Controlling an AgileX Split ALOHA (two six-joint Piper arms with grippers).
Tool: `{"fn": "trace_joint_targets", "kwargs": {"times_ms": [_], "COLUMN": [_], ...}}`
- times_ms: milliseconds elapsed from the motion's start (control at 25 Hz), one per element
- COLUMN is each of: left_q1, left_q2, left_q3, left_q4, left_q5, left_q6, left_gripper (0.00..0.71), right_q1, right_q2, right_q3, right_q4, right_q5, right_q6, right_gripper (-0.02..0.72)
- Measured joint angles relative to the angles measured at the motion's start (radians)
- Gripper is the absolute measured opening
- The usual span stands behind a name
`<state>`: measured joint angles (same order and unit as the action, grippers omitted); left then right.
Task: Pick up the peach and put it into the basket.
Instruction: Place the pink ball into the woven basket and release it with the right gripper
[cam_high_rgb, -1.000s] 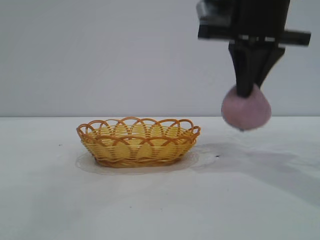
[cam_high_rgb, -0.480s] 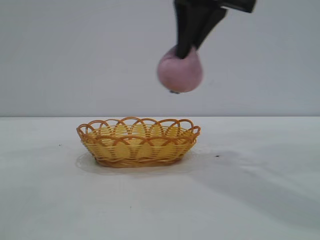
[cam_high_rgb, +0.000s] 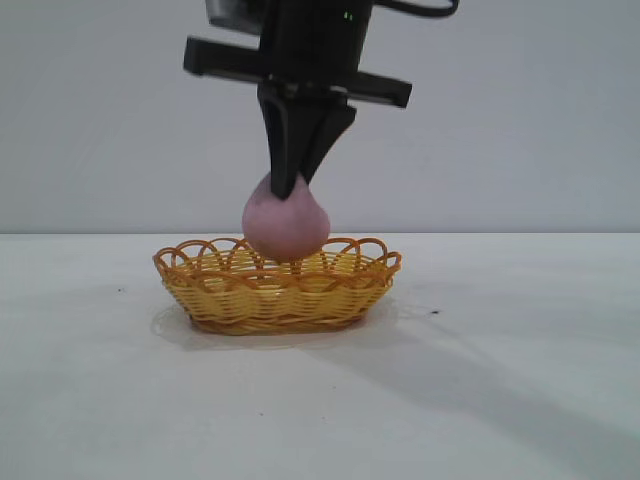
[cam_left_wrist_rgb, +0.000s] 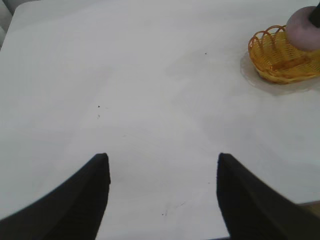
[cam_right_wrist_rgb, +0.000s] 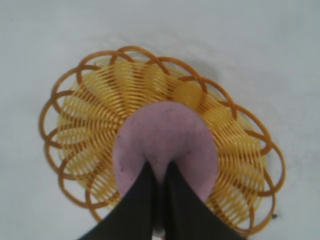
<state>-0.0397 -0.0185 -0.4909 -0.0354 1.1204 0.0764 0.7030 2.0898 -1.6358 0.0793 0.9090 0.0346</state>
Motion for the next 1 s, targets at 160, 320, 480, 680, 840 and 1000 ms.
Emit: {"fn": "trace_joint_targets", "kwargs": {"times_ms": [160, 320, 480, 680, 840, 1000], "left_q1": [0.0, 0.0, 0.0, 0.0, 0.0, 0.0], "left_q2": [0.0, 0.0, 0.0, 0.0, 0.0, 0.0], "left_q3": [0.0, 0.0, 0.0, 0.0, 0.0, 0.0], "left_q4": [0.0, 0.0, 0.0, 0.0, 0.0, 0.0], "left_q5": [0.0, 0.0, 0.0, 0.0, 0.0, 0.0], "left_q6": [0.0, 0.0, 0.0, 0.0, 0.0, 0.0], "left_gripper": [0.41, 0.41, 0.41, 0.41, 0.41, 0.41], "right_q1": [0.0, 0.0, 0.0, -0.008, -0.061, -0.159], "right_q2": [0.02, 0.02, 0.02, -0.002, -0.048, -0.077], "right_q3": [-0.002, -0.008, -0.008, -0.008, -0.008, -0.008], "right_q4": [0.0, 0.0, 0.0, -0.011, -0.04, -0.053], "right_q5": [0.0, 0.002, 0.019, 0.03, 0.053, 0.083], "right_q6": [0.0, 0.0, 0.0, 0.0, 0.0, 0.004], "right_gripper": [0.104, 0.244, 0.26, 0.287, 0.287, 0.287]}}
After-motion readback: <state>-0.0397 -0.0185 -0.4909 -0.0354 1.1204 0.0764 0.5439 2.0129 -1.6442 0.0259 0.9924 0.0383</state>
